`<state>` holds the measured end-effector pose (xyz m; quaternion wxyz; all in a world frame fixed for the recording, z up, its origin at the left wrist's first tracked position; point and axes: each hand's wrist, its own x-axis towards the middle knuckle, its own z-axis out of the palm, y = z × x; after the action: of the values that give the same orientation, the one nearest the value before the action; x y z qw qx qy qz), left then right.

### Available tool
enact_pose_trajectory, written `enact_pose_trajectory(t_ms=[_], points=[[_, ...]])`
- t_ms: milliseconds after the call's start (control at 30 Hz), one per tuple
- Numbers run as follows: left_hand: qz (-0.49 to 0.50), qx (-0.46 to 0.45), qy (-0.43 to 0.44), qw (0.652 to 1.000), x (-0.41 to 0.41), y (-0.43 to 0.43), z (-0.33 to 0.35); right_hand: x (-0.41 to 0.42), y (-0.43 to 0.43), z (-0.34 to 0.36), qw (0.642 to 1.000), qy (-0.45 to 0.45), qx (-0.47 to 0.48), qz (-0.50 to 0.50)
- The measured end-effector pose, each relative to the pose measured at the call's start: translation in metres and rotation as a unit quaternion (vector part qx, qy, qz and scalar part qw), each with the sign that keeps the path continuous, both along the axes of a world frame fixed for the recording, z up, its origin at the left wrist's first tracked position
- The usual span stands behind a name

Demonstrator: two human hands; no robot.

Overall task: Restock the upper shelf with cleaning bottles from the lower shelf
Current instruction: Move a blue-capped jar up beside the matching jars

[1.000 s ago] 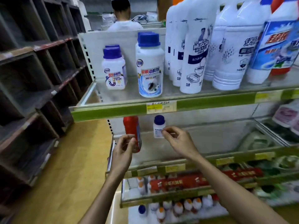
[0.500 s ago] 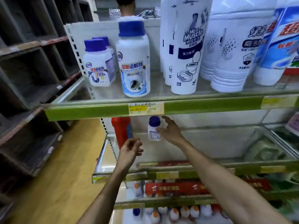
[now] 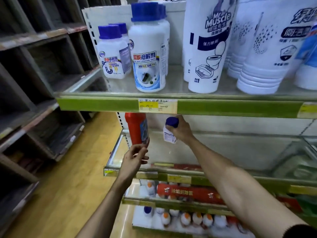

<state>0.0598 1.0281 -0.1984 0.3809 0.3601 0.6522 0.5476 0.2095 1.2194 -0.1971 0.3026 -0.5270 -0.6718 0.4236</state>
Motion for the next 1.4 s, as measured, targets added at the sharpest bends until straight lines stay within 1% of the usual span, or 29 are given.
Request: enact_pose_trajectory(t_ms=[100, 233, 333, 467, 600, 667, 767, 833, 867, 967, 1100, 1200, 1333, 1400], points=[[-0.006, -0.009, 0.014, 1.000, -0.001, -0.006, -0.001, 0.004, -0.019, 0.008, 1.000, 0.006, 0.014, -0.018], [-0.074, -0.018, 0.061, 0.995, 0.003, -0.018, 0.003, 0.002, -0.057, 0.027, 0.999, -0.003, 0.006, -0.034], [-0.131, 0.023, 0.101, 0.986, 0.007, -0.027, 0.002, -0.007, -0.088, 0.040, 0.999, 0.008, -0.006, -0.041], [-0.125, 0.066, 0.090, 0.986, 0.010, -0.041, 0.006, -0.014, -0.120, 0.051, 0.999, -0.018, -0.009, -0.043], [-0.145, 0.053, 0.049, 0.987, -0.005, -0.056, 0.002, -0.016, -0.142, 0.061, 0.999, -0.016, -0.033, -0.025], [-0.148, 0.046, 0.015, 0.988, -0.009, -0.064, 0.003, -0.017, -0.151, 0.060, 0.999, 0.000, -0.028, -0.023], [-0.152, 0.049, -0.082, 0.984, -0.010, -0.075, 0.003, -0.017, -0.165, 0.056, 0.997, 0.073, -0.032, -0.020], [-0.159, 0.059, -0.166, 0.972, -0.011, -0.082, 0.002, -0.018, -0.176, 0.058, 0.992, 0.121, -0.038, -0.014], [-0.159, 0.055, -0.192, 0.967, -0.010, -0.084, 0.004, -0.017, -0.180, 0.059, 0.990, 0.133, -0.035, -0.014], [-0.162, 0.048, -0.212, 0.962, -0.011, -0.093, 0.010, -0.020, -0.191, 0.065, 0.989, 0.147, -0.008, -0.012], [-0.169, 0.089, -0.175, 0.966, -0.019, -0.109, 0.028, -0.025, -0.211, 0.087, 0.982, 0.171, 0.074, 0.018], [-0.172, 0.150, -0.153, 0.961, -0.033, -0.112, 0.069, -0.028, -0.227, 0.134, 0.971, 0.173, 0.153, 0.066], [-0.164, 0.244, -0.047, 0.955, -0.058, -0.091, 0.145, -0.049, -0.218, 0.218, 0.944, 0.192, 0.255, 0.084], [-0.162, 0.277, -0.001, 0.947, -0.074, -0.072, 0.182, -0.065, -0.206, 0.256, 0.935, 0.190, 0.288, 0.088]])
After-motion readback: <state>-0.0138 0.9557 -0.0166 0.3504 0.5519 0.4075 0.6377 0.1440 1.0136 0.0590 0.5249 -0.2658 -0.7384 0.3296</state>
